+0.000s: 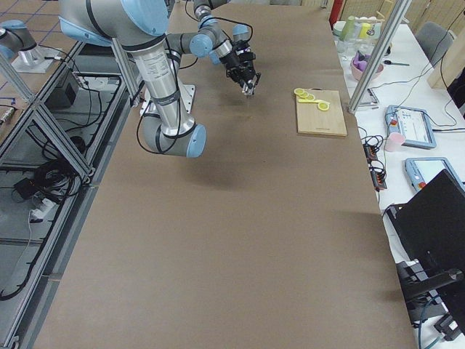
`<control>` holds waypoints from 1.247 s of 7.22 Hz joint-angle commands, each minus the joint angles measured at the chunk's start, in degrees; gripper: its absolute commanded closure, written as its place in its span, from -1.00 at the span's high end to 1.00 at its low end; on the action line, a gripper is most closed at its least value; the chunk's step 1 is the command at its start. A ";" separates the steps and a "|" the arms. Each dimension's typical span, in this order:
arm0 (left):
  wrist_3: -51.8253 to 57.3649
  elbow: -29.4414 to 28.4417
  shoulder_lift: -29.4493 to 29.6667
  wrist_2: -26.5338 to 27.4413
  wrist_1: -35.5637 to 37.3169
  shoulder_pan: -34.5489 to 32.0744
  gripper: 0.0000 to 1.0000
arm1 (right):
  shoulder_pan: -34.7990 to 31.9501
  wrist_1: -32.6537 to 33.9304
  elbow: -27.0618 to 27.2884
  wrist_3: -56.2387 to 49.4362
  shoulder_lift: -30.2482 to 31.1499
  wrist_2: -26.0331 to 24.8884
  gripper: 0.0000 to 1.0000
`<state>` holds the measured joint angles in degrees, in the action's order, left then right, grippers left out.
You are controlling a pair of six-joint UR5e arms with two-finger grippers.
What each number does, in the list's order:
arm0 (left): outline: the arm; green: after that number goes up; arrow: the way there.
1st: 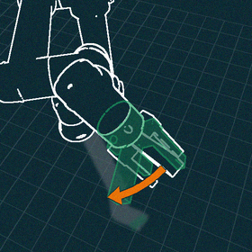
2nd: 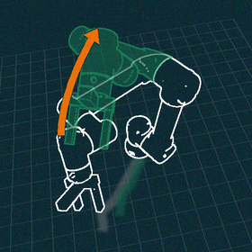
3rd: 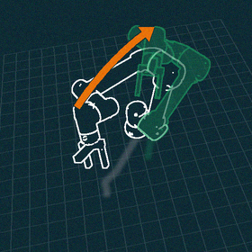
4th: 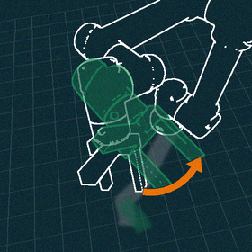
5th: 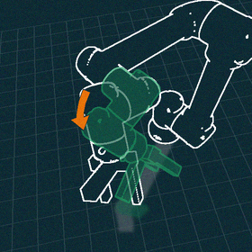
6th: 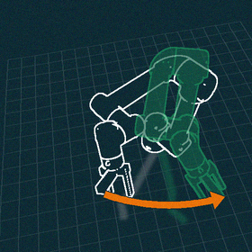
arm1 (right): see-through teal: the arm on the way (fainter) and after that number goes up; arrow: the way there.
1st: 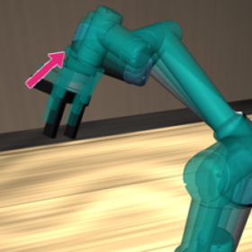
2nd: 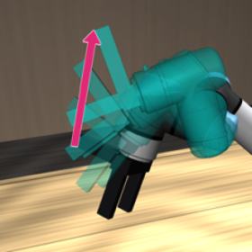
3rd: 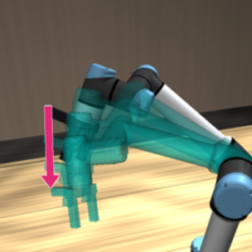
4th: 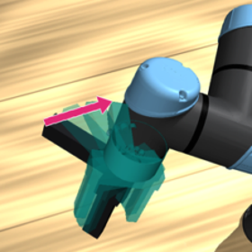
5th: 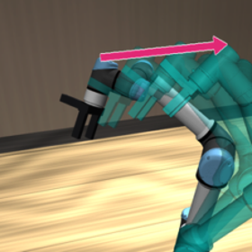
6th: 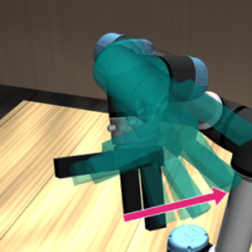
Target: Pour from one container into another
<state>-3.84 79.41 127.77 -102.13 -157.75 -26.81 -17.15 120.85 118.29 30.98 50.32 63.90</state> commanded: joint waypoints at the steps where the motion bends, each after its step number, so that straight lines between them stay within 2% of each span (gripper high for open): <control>1: 0.06 -0.39 1.08 0.01 1.12 0.00 -1.00 | -0.42 0.00 -0.25 0.22 -0.92 0.09 -1.00; 9: 0.15 -0.48 2.93 0.97 2.27 0.00 -1.00 | -0.42 2.28 -0.78 -1.27 -1.54 0.17 -1.00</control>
<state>-3.72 78.70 130.63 -101.25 -155.45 -26.81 -17.58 122.78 117.54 30.07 48.80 64.07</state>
